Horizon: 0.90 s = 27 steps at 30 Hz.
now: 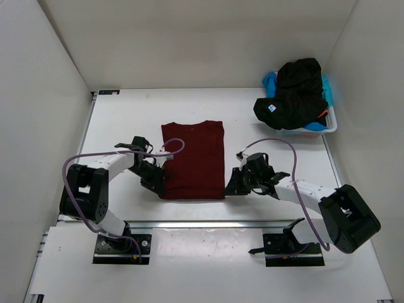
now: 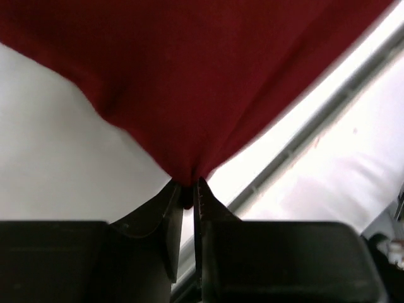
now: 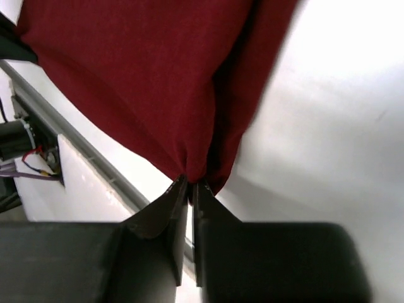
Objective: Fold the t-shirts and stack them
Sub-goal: Grab one side of the 2/3 rectangular tshirt with both arms
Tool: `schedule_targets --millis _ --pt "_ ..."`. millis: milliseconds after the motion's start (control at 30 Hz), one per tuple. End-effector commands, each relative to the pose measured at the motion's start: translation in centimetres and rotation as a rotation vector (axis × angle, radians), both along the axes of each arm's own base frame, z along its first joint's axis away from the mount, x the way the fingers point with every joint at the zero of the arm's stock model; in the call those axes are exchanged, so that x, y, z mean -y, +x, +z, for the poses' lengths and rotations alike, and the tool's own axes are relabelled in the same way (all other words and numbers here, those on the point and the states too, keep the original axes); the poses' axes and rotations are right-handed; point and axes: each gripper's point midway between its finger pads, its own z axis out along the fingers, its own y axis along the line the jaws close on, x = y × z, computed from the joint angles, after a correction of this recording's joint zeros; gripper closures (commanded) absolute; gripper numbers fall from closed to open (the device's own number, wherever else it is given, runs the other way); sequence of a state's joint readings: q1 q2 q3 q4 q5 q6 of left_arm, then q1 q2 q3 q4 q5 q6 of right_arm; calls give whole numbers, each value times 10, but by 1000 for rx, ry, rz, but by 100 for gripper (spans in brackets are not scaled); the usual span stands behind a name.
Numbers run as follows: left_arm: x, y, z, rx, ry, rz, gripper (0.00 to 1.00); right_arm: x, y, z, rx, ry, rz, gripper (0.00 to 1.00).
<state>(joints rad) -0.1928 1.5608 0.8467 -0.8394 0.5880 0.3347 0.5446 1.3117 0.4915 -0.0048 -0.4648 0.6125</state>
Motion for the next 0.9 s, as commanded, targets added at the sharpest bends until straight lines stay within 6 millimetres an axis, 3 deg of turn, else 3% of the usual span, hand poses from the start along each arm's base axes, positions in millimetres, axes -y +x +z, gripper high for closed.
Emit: schedule_targets --millis 0,67,133,267,367,500,633,733,800,833,867 --pt "-1 -14 8 28 11 -63 76 2 -1 1 15 -9 -49 92" --pt "3 -16 13 43 19 -89 70 1 -11 0 -17 -22 -36 78" --pt "0 -21 17 25 30 -85 58 3 -20 -4 -41 -56 -33 64" --pt "-18 -4 29 76 77 0 33 16 -34 -7 -58 -65 -85 52" --pt "-23 0 37 90 110 3 32 21 -30 5 -9 -28 -133 44" --pt "-23 8 40 64 67 101 32 18 -24 11 16 -7 -151 44" --pt "-10 32 43 41 -23 246 34 9 -14 13 9 -49 -150 46" --pt "9 33 44 46 -66 256 34 5 2 20 23 -38 -188 49" --pt "20 27 41 88 -18 209 36 2 12 25 44 -37 -198 68" --pt "22 25 39 106 13 202 36 -1 15 27 44 -37 -193 89" --pt "19 28 37 127 29 222 37 -1 17 24 26 -50 -204 100"
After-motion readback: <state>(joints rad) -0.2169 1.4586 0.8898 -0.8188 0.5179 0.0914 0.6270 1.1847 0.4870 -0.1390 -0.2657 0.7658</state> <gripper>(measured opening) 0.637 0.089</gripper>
